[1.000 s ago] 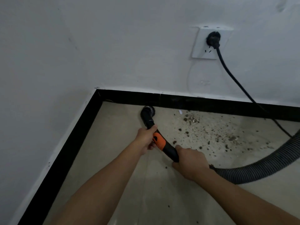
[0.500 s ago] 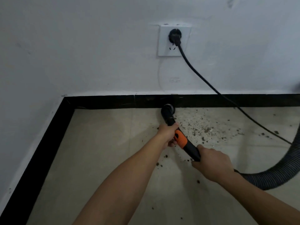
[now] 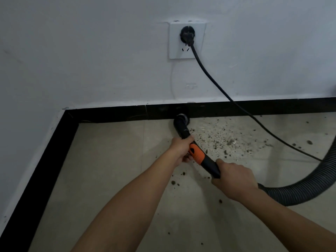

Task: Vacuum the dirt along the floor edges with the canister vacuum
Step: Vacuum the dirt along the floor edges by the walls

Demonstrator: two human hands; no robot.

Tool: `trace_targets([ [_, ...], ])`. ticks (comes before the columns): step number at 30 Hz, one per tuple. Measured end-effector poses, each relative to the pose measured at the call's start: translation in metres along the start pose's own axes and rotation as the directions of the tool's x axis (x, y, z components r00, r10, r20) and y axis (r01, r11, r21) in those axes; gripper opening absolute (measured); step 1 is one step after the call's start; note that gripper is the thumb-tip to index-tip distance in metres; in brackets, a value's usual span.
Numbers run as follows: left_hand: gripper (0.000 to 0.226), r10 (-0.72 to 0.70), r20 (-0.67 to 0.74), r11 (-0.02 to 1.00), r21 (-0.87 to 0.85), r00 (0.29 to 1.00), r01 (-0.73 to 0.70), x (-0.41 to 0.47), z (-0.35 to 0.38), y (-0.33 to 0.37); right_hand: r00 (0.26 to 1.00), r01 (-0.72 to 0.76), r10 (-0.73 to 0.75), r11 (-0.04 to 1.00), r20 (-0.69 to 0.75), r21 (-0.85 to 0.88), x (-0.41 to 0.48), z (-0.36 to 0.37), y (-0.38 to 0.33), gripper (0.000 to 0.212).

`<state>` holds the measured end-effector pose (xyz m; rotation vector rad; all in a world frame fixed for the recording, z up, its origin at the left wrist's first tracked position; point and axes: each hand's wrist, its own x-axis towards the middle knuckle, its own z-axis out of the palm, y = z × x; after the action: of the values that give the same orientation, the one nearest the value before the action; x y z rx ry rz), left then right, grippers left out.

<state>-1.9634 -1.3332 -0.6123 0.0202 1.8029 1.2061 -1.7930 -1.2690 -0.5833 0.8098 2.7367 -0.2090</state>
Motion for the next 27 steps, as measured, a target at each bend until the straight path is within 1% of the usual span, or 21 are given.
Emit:
trace_targets([
  [3, 0.046, 0.011, 0.031, 1.000, 0.005, 0.999, -0.012, 0.000, 0.021, 0.004, 0.999, -0.036, 0.036, 0.999, 0.014, -0.020, -0.006, -0.008, 0.014, 0.029],
  [5, 0.043, 0.003, 0.006, 1.000, -0.019, 1.000, -0.003, -0.004, 0.012, 0.002, 1.000, -0.007, 0.007, 1.000, 0.018, -0.020, -0.006, -0.012, 0.010, 0.030],
  [8, 0.036, -0.013, -0.084, 0.997, -0.073, 0.996, 0.006, -0.015, -0.031, -0.011, 0.992, 0.124, -0.124, 0.992, 0.022, -0.027, 0.004, -0.013, -0.019, 0.034],
  [12, 0.036, -0.043, -0.235, 0.992, -0.128, 0.971, 0.013, -0.039, -0.102, -0.039, 0.950, 0.307, -0.308, 0.951, 0.059, 0.027, 0.014, -0.005, -0.075, 0.037],
  [15, 0.037, -0.106, -0.280, 0.985, -0.159, 0.954, 0.063, -0.060, -0.130, -0.056, 0.927, 0.356, -0.361, 0.932, 0.099, 0.065, 0.003, 0.007, -0.103, 0.035],
  [19, 0.035, -0.153, -0.221, 0.976, -0.184, 0.963, 0.112, -0.089, -0.116, -0.074, 0.939, 0.291, -0.303, 0.952, 0.164, 0.090, -0.034, 0.011, -0.097, 0.037],
  [21, 0.035, -0.185, -0.155, 0.969, -0.193, 0.970, 0.153, -0.106, -0.101, -0.083, 0.940, 0.263, -0.273, 0.962, 0.204, 0.075, -0.056, 0.009, -0.084, 0.033],
  [23, 0.035, -0.218, -0.100, 0.960, -0.201, 0.971, 0.195, -0.122, -0.089, -0.092, 0.931, 0.267, -0.274, 0.962, 0.240, 0.062, -0.073, 0.008, -0.071, 0.029],
  [25, 0.037, -0.240, -0.096, 0.953, -0.213, 0.966, 0.215, -0.135, -0.084, -0.101, 0.917, 0.290, -0.296, 0.955, 0.267, 0.064, -0.081, 0.013, -0.063, 0.028],
  [27, 0.037, -0.240, -0.133, 0.952, -0.229, 0.962, 0.206, -0.142, -0.085, -0.112, 0.906, 0.329, -0.334, 0.942, 0.258, 0.066, -0.078, 0.025, -0.062, 0.029],
])
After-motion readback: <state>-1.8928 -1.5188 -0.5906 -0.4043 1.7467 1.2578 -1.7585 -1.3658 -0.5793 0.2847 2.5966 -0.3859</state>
